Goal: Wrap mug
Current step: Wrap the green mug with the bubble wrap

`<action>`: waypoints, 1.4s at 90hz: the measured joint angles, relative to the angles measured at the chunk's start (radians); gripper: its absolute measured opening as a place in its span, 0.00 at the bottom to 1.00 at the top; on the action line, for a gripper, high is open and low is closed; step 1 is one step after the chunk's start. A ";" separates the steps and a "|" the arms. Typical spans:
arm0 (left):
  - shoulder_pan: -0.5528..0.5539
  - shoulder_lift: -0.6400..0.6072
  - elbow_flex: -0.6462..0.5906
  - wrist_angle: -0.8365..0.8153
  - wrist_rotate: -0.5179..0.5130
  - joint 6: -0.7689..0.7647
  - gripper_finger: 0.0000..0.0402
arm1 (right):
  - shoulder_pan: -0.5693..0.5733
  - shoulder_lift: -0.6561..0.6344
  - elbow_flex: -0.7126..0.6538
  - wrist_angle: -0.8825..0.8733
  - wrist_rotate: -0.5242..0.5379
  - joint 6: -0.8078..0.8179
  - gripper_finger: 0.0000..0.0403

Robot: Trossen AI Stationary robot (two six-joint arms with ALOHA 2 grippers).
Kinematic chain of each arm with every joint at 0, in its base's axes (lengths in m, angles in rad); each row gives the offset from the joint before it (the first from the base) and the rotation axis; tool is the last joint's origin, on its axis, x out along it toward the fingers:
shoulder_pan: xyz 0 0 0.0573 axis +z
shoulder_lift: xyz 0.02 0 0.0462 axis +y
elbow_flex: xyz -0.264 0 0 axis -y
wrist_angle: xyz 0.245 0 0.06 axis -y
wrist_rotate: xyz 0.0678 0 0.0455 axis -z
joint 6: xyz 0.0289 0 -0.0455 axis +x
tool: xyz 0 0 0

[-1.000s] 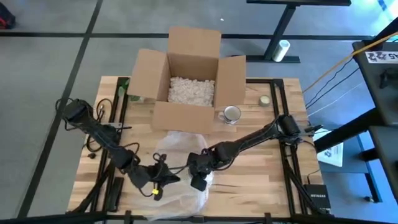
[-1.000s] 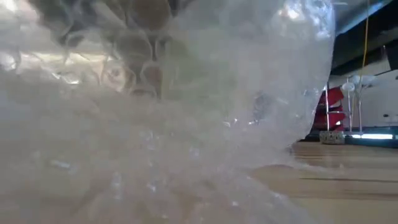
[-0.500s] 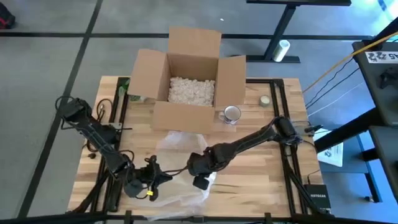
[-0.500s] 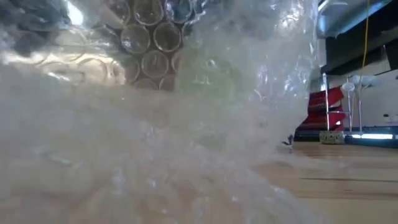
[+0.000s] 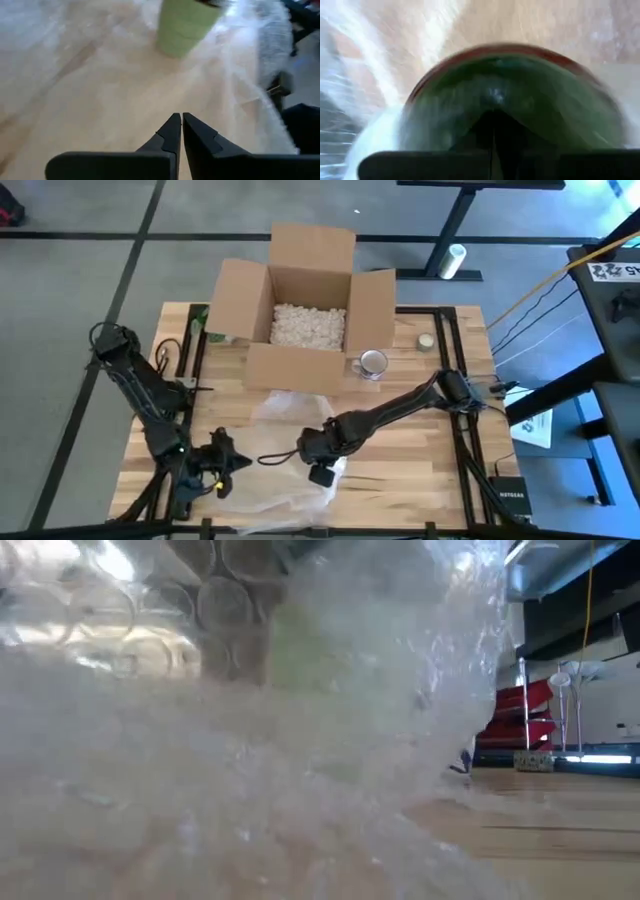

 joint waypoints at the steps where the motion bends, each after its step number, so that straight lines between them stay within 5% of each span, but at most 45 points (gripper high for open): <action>1: -0.005 0.000 0.000 -0.009 0.000 -0.010 0.00 | 0.000 0.000 0.005 -0.004 0.000 -0.002 0.00; 41: -0.126 0.002 -0.060 -0.163 -0.046 -0.292 0.00 | 0.020 -0.002 0.106 -0.174 0.033 -0.009 0.00; 68: -0.179 0.003 -0.149 -0.152 -0.082 -0.443 0.00 | 0.114 -0.066 0.148 -0.265 0.225 -0.060 0.00; 91: -0.233 0.003 -0.154 -0.157 -0.202 -0.444 0.00 | 0.291 -0.220 0.149 -0.288 0.505 0.054 0.00; 102: -0.243 0.003 -0.155 -0.158 -0.208 -0.435 0.00 | 0.417 -0.268 0.150 -0.409 0.682 0.216 0.00; 126: -0.253 0.003 -0.231 -0.129 -0.231 -0.496 0.00 | 0.728 -0.275 0.059 -0.666 0.920 0.882 0.00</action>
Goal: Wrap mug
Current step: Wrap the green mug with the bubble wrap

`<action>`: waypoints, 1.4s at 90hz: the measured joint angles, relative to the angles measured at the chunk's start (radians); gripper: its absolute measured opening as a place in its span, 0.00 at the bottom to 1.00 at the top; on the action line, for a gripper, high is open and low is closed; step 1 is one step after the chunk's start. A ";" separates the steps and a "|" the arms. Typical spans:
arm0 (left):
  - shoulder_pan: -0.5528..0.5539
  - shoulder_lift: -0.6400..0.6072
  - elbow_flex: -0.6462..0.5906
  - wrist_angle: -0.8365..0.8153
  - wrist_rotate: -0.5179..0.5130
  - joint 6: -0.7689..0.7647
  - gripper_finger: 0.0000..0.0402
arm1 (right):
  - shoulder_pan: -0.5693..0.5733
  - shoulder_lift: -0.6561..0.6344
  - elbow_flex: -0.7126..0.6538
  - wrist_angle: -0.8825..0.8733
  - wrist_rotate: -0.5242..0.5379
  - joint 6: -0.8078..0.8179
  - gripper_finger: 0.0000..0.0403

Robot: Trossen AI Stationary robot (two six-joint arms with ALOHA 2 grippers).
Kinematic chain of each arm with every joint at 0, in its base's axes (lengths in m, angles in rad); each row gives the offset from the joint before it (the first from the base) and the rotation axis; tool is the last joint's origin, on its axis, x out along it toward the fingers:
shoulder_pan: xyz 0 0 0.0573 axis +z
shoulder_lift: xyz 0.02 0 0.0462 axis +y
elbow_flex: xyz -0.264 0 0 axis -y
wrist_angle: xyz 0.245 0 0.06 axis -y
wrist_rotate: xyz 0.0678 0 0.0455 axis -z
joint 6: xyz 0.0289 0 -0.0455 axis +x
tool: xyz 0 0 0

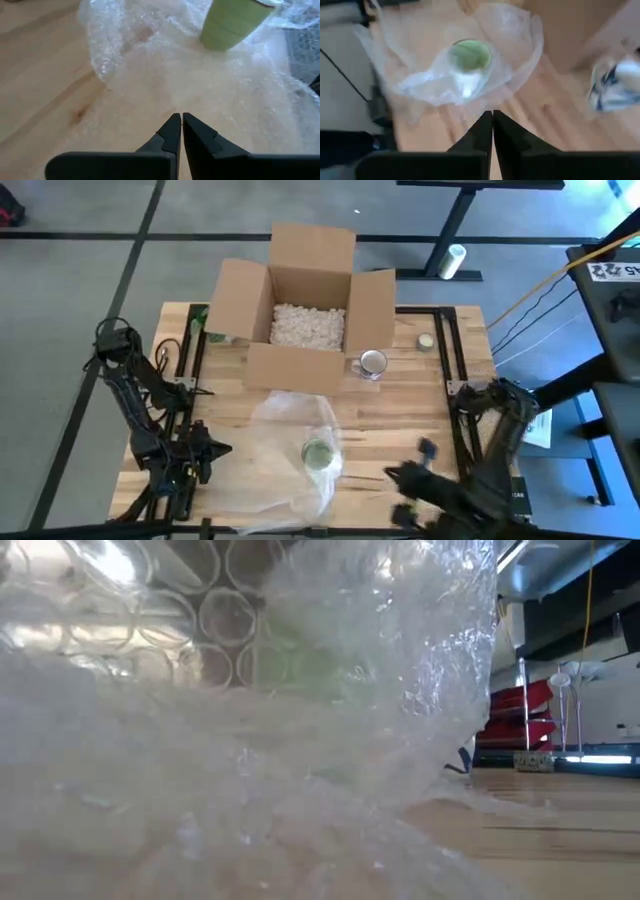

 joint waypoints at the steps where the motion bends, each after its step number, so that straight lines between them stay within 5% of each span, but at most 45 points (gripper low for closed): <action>1: 0.000 0.000 -0.005 0.005 0.000 -0.001 0.00 | 0.013 0.001 -0.012 0.001 0.005 0.029 0.00; 26: -0.016 0.000 -0.110 0.164 0.001 -0.001 0.00 | 0.190 -0.003 -0.394 0.192 0.249 0.558 0.00; 48: -0.020 -0.019 -0.115 0.151 -0.008 0.120 0.00 | 0.198 -0.088 -0.676 0.503 0.428 0.523 0.00; 77: 0.024 -0.165 -0.221 0.225 -0.081 0.173 0.00 | 0.200 -0.349 -1.036 0.857 0.447 0.383 0.00; 96: 0.154 -0.282 -0.326 0.583 -0.030 0.556 0.00 | 0.100 -0.459 -1.225 1.375 0.255 -0.065 0.00; 114: 0.434 -0.302 -0.381 1.032 0.275 1.059 0.00 | -0.130 -0.455 -1.399 2.100 -0.092 -0.636 0.00; 126: 0.660 -0.296 -0.380 1.141 0.514 1.270 0.00 | -0.297 -0.426 -1.422 2.206 -0.302 -0.781 0.00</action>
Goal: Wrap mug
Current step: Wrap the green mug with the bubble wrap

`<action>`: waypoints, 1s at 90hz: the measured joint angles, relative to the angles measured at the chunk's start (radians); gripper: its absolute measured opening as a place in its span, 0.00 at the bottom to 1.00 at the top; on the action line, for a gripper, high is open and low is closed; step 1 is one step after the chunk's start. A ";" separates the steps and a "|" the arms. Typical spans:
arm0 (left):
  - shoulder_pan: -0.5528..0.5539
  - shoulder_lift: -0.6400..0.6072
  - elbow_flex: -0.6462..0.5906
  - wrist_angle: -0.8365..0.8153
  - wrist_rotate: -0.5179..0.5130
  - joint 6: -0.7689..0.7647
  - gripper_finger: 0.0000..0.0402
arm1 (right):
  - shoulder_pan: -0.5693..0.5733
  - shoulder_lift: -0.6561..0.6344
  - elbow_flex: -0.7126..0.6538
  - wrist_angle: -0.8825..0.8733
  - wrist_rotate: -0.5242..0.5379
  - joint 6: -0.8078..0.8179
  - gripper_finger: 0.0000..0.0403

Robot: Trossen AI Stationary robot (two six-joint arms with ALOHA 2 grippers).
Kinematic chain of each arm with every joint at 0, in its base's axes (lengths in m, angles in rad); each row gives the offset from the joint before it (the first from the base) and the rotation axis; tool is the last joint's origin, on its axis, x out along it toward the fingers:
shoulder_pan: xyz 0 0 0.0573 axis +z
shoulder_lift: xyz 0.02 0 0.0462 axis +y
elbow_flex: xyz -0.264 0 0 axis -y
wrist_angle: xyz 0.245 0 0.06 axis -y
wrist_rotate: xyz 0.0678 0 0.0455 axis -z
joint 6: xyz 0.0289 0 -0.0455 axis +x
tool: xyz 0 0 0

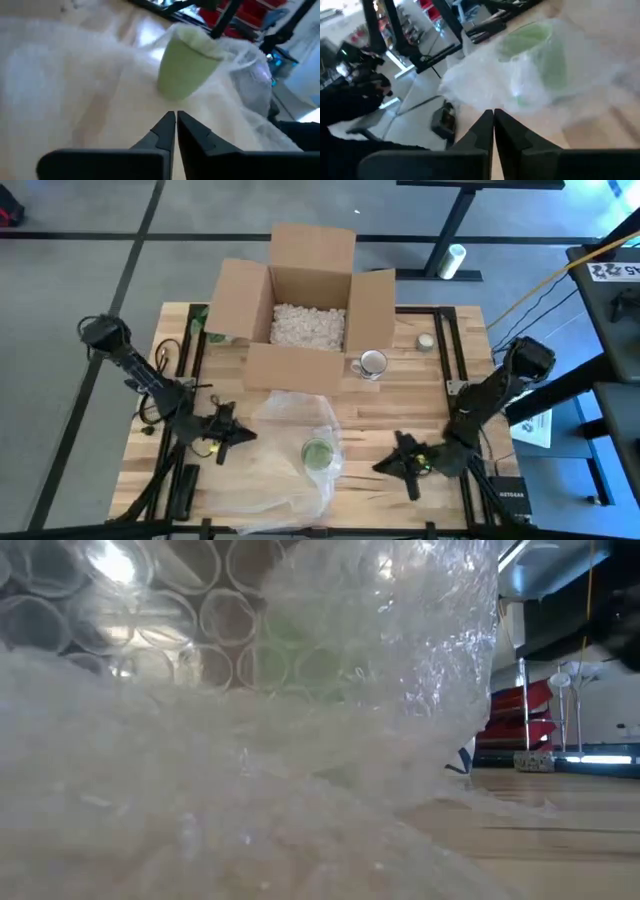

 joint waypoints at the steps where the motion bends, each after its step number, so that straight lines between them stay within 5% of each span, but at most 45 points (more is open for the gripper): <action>1: 0.019 0.001 0.000 0.000 0.021 0.004 0.00 | -0.012 0.002 0.001 -0.003 -0.013 -0.002 0.00; 15: 0.246 0.037 0.000 0.000 0.291 0.071 0.00 | -0.118 0.043 0.001 -0.037 -0.162 -0.012 0.00; 27: 0.335 0.060 -0.001 0.015 0.417 0.095 0.00 | -0.122 0.071 0.001 -0.020 -0.186 -0.014 0.00; 55: 0.285 0.057 0.000 -0.017 0.474 0.017 0.00 | -0.068 0.073 0.001 -0.004 -0.181 0.081 0.00; 74: 0.222 0.020 -0.002 -0.348 0.509 -0.241 0.00 | -0.070 0.073 0.001 -0.007 -0.181 0.102 0.00; 90: 0.183 -0.060 0.007 -0.387 0.477 -0.262 0.00 | -0.070 0.073 0.001 -0.007 -0.172 0.103 0.00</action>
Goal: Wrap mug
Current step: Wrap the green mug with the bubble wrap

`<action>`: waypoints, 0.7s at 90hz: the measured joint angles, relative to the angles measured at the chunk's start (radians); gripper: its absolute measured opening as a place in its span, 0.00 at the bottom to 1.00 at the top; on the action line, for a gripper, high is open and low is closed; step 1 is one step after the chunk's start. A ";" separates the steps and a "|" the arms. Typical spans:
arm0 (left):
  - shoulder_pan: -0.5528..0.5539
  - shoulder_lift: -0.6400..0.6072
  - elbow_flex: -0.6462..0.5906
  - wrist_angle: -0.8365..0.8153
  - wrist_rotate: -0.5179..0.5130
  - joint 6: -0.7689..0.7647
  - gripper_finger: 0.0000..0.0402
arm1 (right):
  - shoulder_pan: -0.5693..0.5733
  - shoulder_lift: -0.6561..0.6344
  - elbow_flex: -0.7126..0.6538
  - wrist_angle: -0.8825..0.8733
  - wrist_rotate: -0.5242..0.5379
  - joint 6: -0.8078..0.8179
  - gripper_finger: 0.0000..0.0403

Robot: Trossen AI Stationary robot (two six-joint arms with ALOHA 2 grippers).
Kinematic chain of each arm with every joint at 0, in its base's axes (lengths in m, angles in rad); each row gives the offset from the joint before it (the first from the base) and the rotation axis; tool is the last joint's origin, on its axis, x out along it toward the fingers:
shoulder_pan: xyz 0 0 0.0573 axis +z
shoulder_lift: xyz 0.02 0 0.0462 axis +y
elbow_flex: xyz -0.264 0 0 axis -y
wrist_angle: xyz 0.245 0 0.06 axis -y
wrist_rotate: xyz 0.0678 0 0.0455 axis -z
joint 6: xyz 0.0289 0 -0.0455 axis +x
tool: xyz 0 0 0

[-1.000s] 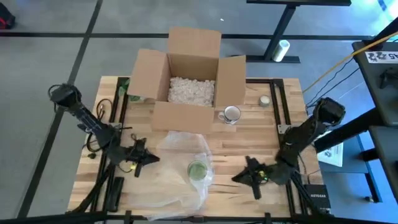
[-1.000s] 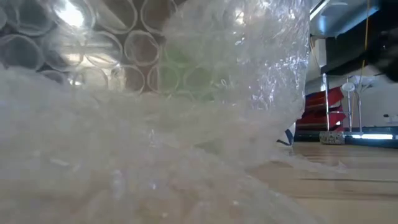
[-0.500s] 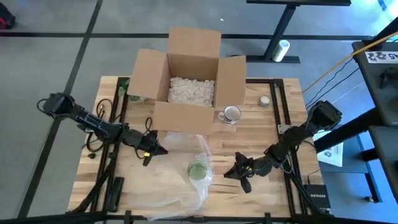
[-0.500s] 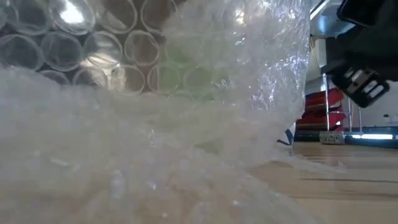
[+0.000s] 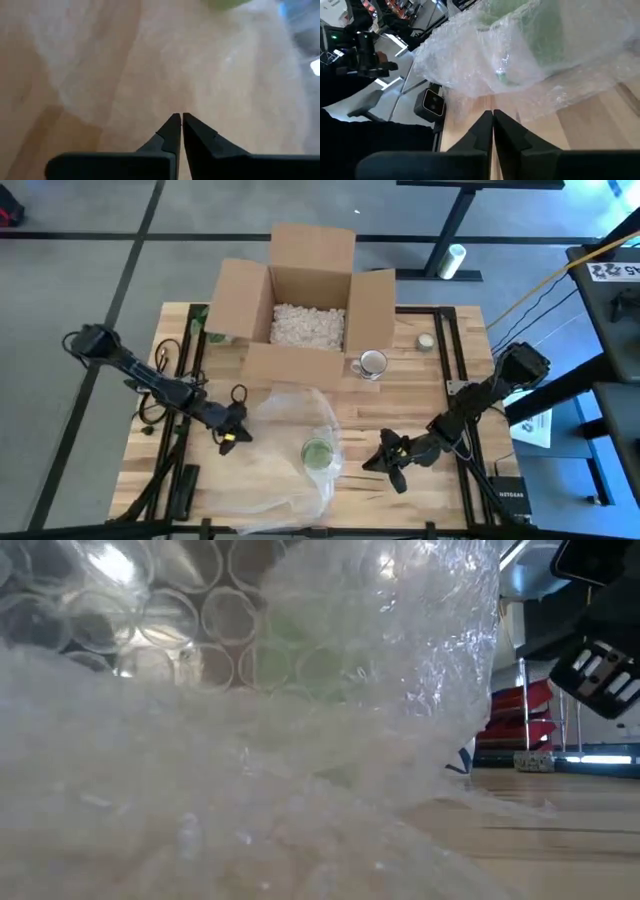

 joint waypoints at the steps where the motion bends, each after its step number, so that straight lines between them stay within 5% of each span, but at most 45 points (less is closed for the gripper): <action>1: -0.001 -0.007 0.003 -0.013 -0.001 0.001 0.00 | 0.000 0.000 0.000 0.000 0.000 0.000 0.00; 33: -0.002 -0.236 0.069 -0.461 -0.086 -0.029 0.00 | 0.000 0.000 0.000 0.000 0.001 0.000 0.00; 63: -0.002 -0.268 0.069 -0.442 -0.097 -0.094 0.07 | 0.000 0.000 0.000 0.000 0.002 0.000 0.00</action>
